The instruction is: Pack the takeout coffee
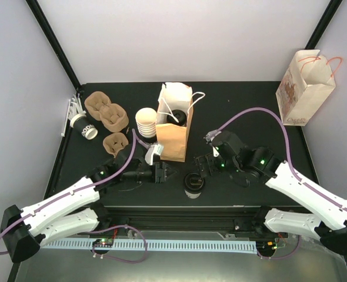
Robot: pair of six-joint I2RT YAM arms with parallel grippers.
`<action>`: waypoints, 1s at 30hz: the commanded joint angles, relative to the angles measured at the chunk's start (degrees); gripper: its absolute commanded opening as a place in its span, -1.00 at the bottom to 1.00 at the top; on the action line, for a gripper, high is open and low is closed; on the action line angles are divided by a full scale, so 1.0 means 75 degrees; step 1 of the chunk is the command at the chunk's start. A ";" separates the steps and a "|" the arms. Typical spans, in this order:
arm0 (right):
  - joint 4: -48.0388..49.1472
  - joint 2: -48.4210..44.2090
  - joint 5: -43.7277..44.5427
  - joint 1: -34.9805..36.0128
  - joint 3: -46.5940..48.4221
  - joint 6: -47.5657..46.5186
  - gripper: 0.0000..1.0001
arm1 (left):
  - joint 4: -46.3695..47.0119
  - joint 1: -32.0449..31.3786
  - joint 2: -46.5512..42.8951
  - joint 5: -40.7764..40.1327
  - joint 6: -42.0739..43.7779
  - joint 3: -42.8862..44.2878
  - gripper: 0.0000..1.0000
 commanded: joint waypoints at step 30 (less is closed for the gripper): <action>0.0691 -0.1137 -0.1417 -0.0662 -0.1769 0.2456 -0.11 | -0.0563 -0.1358 0.1368 -0.0766 -0.0476 0.1195 -0.12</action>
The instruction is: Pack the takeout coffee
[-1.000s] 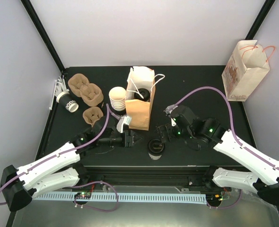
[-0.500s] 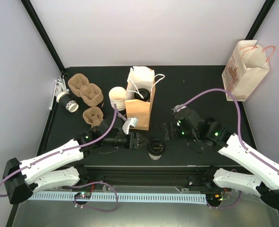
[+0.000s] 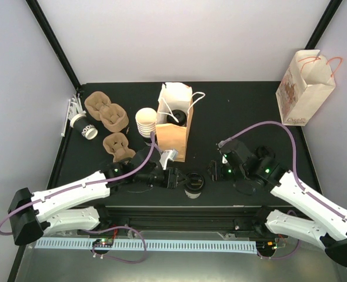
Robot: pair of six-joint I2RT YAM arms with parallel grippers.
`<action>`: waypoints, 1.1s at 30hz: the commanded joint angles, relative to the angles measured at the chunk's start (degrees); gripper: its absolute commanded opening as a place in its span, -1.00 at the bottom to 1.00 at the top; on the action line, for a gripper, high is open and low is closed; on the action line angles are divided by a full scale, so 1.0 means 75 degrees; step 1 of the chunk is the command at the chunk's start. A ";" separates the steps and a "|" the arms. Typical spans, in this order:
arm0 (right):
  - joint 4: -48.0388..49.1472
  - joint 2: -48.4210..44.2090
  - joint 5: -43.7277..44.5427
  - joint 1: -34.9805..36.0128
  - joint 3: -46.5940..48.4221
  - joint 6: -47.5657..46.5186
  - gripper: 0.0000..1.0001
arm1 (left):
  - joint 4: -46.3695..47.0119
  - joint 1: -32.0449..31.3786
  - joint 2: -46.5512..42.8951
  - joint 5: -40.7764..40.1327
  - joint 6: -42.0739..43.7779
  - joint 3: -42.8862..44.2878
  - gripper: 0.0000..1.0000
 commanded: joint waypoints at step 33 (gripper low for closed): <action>0.1404 0.0923 -0.2003 -0.0029 -0.1106 0.0399 -0.30 | -0.0382 -0.0192 0.1749 -0.0519 -0.0382 0.0729 -0.21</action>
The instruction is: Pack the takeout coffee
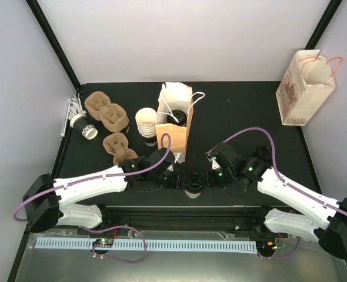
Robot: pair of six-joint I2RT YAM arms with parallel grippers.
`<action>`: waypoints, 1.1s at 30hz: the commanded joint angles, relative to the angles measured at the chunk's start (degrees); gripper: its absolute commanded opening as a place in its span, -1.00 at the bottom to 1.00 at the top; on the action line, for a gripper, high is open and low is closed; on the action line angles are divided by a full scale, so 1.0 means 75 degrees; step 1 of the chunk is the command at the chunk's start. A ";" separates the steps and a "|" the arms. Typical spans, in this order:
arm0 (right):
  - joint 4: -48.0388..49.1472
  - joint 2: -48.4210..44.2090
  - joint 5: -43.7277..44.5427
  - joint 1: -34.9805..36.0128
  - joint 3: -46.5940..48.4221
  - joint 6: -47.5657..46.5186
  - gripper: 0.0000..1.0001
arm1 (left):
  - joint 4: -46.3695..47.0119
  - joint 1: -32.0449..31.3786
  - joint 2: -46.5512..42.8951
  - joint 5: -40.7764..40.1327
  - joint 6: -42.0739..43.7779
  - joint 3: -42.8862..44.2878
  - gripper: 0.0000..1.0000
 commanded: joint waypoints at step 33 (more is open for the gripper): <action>0.0788 -0.0201 -0.0460 -0.0035 -0.1843 0.0283 -0.34 | 0.0359 0.0138 0.0486 0.0129 0.0018 -0.0791 -0.24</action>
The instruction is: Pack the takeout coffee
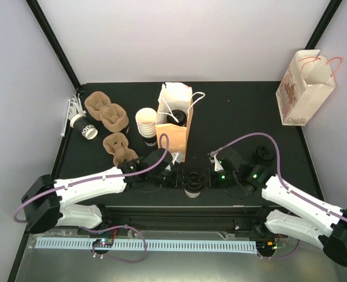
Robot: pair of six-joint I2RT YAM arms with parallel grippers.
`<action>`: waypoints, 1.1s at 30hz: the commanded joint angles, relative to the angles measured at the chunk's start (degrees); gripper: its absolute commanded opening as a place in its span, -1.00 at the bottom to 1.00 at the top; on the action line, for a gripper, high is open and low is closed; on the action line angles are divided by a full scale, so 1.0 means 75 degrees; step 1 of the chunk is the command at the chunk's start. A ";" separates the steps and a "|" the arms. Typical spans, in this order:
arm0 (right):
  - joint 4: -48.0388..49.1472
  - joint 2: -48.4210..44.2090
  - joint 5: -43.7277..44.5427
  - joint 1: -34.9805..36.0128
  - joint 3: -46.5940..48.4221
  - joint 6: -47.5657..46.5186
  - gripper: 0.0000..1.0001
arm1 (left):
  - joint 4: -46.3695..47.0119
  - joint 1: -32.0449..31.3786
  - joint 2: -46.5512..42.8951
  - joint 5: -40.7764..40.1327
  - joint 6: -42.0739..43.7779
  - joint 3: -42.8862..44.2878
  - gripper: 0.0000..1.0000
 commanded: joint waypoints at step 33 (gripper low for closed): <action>0.0192 0.0338 -0.0110 0.0064 -0.2394 0.0482 -0.31 | 0.0584 0.0063 0.0846 0.0056 -0.0150 -0.1869 -0.27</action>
